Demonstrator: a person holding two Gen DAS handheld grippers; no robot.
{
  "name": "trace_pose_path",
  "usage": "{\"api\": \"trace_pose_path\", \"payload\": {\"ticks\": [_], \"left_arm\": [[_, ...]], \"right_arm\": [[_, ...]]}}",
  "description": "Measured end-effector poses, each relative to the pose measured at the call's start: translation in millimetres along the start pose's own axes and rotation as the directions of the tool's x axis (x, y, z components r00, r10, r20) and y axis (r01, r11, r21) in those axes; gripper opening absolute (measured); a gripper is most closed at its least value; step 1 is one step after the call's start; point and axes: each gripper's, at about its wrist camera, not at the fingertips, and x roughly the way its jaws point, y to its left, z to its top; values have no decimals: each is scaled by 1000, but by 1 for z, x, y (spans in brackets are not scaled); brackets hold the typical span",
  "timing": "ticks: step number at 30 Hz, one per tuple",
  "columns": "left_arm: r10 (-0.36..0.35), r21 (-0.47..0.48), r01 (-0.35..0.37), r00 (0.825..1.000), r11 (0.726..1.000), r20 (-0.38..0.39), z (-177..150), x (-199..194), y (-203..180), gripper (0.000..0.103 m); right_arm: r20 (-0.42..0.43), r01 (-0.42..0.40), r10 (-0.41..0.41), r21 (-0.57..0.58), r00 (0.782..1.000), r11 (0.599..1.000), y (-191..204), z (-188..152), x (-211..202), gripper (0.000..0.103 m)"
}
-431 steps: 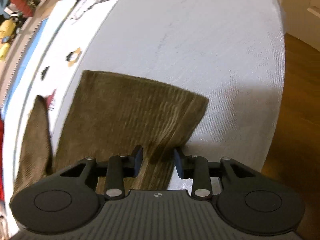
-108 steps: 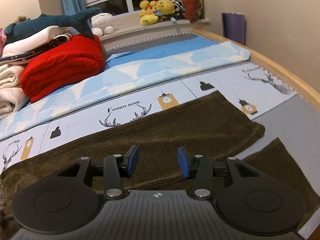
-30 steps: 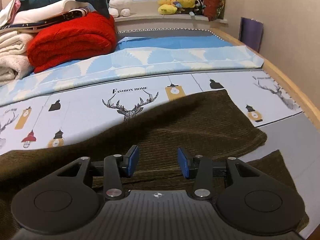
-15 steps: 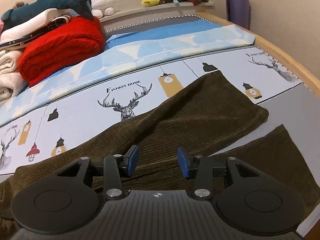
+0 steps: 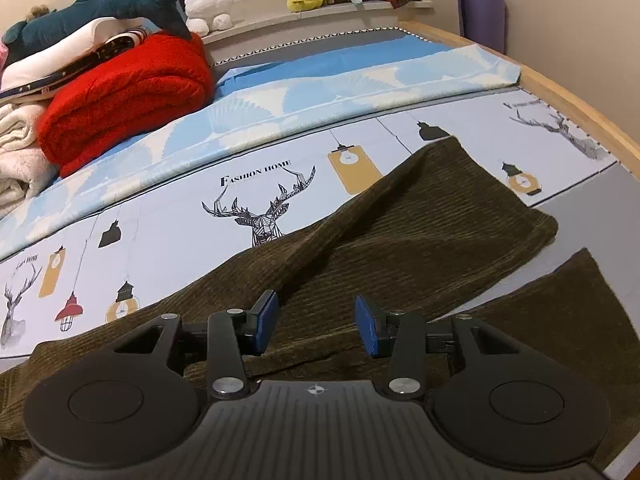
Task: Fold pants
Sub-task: 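Grasp the striped waistband with the left gripper while the right gripper grasps the leg hem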
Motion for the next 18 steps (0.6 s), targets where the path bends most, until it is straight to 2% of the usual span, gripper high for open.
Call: {"api": "trace_pose_path", "payload": {"ticks": [5,8,9,12,14,18], "left_arm": [[4,8,-4,1000,1000,-3,3,3,-1,13],[0,-23,0,1000,1000,-16,6,8,-2,14],[1,-34,-2,1000,999,-22,7,10,-2,14],[20,-44,-22,999,999,-33,10,14,-3,14],[35,-46,-37,999,998,-36,12,17,-5,14],[75,-23,-76,997,997,-36,12,21,-13,14]], "right_arm": [[92,-6,-1,79,996,997,-14,0,15,43],[46,-29,21,189,999,982,-26,5,39,44],[56,-51,40,225,998,973,-29,8,45,44],[36,-43,35,251,999,967,-29,16,71,44],[22,-63,59,283,998,957,-31,22,91,45],[-10,-50,57,352,998,935,-34,27,128,51]]}}
